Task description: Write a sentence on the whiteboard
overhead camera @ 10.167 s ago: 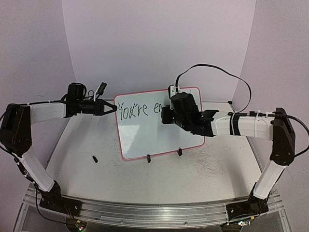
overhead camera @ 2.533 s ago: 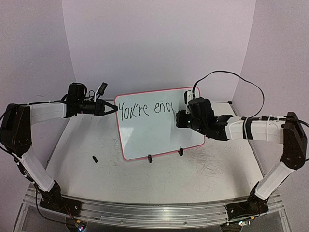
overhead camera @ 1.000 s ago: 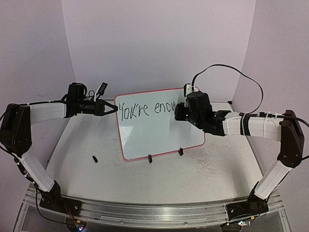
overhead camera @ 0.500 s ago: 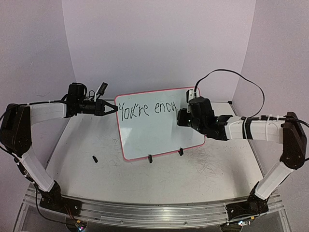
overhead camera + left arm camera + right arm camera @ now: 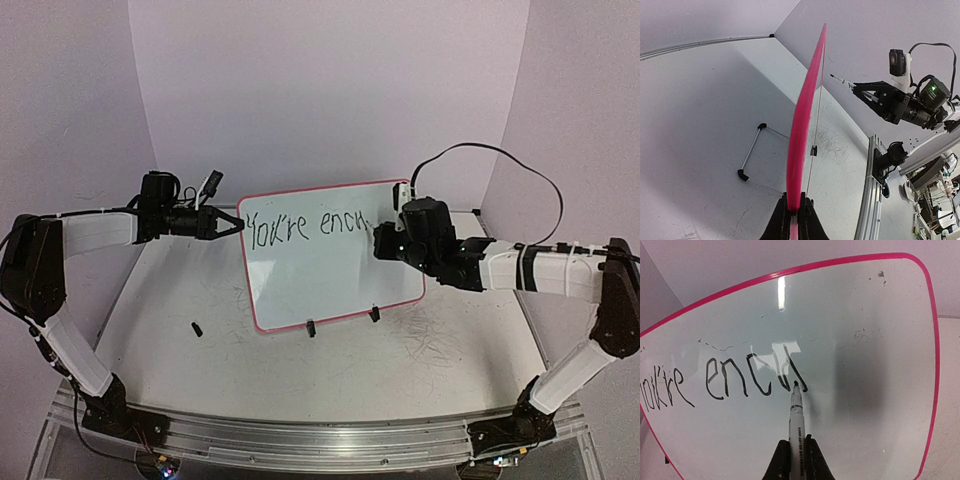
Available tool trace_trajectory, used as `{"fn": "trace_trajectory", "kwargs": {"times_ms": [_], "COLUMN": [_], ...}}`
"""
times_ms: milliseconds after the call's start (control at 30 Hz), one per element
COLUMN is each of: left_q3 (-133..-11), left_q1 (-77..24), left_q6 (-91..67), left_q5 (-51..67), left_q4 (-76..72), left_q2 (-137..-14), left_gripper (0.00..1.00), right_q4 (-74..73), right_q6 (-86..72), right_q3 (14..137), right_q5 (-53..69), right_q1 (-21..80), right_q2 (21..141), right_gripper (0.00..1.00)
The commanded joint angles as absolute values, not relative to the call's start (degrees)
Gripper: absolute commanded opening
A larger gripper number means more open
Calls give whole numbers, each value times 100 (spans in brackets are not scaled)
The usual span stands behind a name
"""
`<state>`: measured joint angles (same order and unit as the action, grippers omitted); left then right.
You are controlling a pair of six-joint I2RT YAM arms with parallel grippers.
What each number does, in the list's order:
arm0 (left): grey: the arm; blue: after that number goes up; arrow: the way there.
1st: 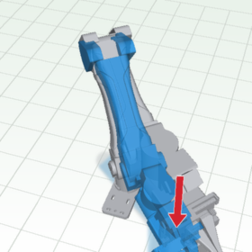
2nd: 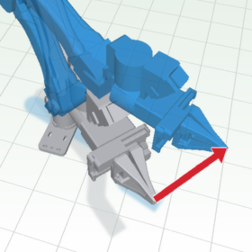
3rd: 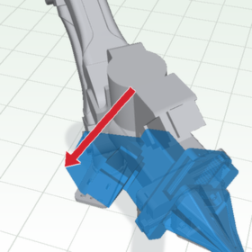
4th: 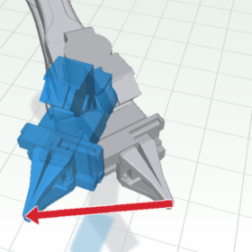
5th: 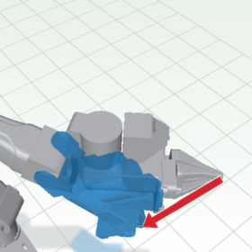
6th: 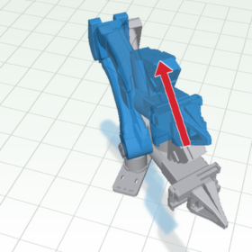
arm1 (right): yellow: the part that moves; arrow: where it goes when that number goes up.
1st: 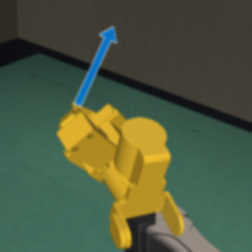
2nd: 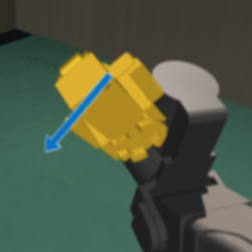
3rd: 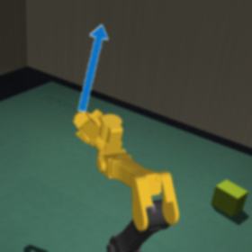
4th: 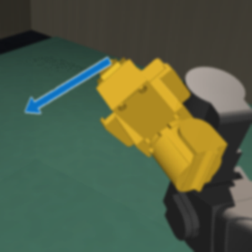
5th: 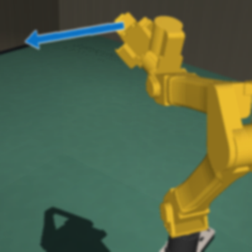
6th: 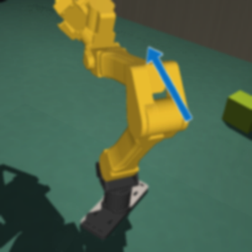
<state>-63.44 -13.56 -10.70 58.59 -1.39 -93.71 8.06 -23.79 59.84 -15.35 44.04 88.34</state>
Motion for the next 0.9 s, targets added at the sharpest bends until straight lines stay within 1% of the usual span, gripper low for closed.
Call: {"fn": "trace_trajectory", "kwargs": {"times_ms": [0, 233, 867], "left_q3": [-6557, -6556, -6561], "left_q1": [-1543, -1543, -1542], "left_q6": [-942, -922, -870], "left_q5": [5889, 5900, 5946], "left_q4": [-35, 11, 136], "left_q2": [-9259, -9261, -9303], "left_gripper": [0, 0, 0], "right_q4": [1007, 1110, 1248], "right_q6": [-2308, -2272, -2048], "right_q3": [6198, 6382, 6598], "right_q5": [-1537, -1733, -1752], "right_q1": [4264, 4205, 4122], "right_q2": [8813, 9017, 9298], "right_gripper": [0, 0, 0]}}
